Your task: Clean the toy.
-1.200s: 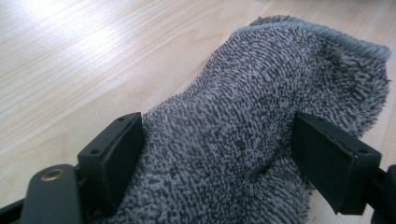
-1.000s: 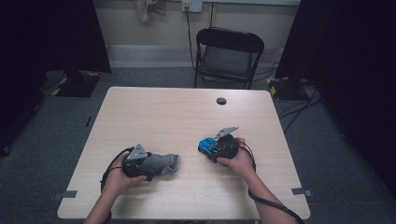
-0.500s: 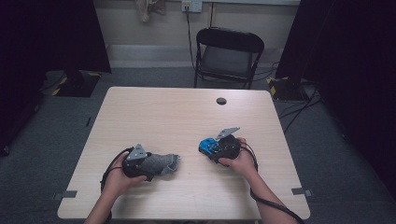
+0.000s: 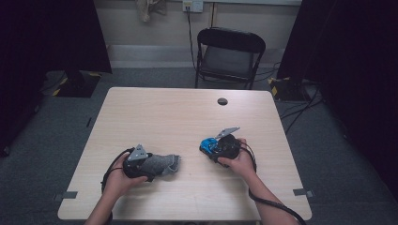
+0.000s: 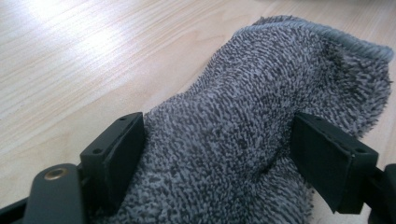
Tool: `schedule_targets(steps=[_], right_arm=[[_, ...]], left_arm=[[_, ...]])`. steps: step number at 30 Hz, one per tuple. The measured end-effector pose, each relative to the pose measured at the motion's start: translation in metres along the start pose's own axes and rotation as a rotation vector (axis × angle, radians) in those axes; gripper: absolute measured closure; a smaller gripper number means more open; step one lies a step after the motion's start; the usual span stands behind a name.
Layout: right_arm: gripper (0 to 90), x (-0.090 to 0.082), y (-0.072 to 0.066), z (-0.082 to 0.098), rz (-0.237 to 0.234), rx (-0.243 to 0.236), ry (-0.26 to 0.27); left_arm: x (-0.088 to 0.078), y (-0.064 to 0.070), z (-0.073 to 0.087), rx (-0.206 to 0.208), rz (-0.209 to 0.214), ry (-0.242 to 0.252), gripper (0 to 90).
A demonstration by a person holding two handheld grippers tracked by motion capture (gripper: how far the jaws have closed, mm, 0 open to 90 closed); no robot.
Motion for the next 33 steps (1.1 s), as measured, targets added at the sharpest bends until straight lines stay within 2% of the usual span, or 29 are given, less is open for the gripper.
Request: schedule_targets(steps=[8,13,15,20,22,24,25,28,30,33], right_arm=[[26.2,-0.0043,0.0030,-0.0029,-0.021,0.021,0.000],[26.8,-0.0036,0.0025,-0.0022,-0.014,0.010,-0.004],[26.7,-0.0028,0.0022,-0.0020,-0.003,0.016,0.013],[25.9,-0.0016,0.0024,-0.0006,-0.013,-0.005,0.024],[22.5,-0.0026,0.0028,-0.0007,-0.013,-0.038,0.031],[21.3,-0.0052,0.0034,-0.0022,-0.019,-0.048,0.043],[20.5,-0.0061,0.0032,-0.0025,-0.031,-0.045,0.037],[18.0,-0.0084,0.0025,-0.0009,-0.043,-0.082,0.005],[18.7,-0.0086,0.0024,0.0019,-0.028,-0.108,-0.011],[19.3,-0.0053,0.0020,0.0067,-0.040,-0.098,-0.023]], left_arm=[[-0.0021,-0.0003,-0.0031,0.007,-0.007,-0.002,19.0],[-0.0054,-0.0006,-0.0051,0.010,-0.013,0.002,20.4],[-0.0053,0.0002,-0.0048,0.004,-0.011,0.005,20.4],[-0.0052,-0.0005,-0.0044,0.006,-0.010,0.005,20.6],[-0.0052,-0.0005,-0.0044,0.008,-0.010,0.003,20.6],[-0.0051,-0.0005,-0.0045,0.006,-0.011,0.004,20.6],[-0.0050,-0.0004,-0.0044,0.007,-0.011,0.003,20.6],[-0.0052,-0.0001,-0.0045,0.009,-0.013,0.004,20.5],[-0.0053,-0.0004,-0.0049,0.011,-0.015,0.005,20.5],[-0.0054,-0.0003,-0.0053,0.014,-0.016,0.005,20.4]])
Point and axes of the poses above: each handheld gripper's, and its own axes: x roughly forward along the jaws, z roughly out of its underside, y roughly to its right, the point moved 5 cm from there along x, roughly forward along the jaws, and after that the axes turned 9 degrees about z, right-handed, at the moved point
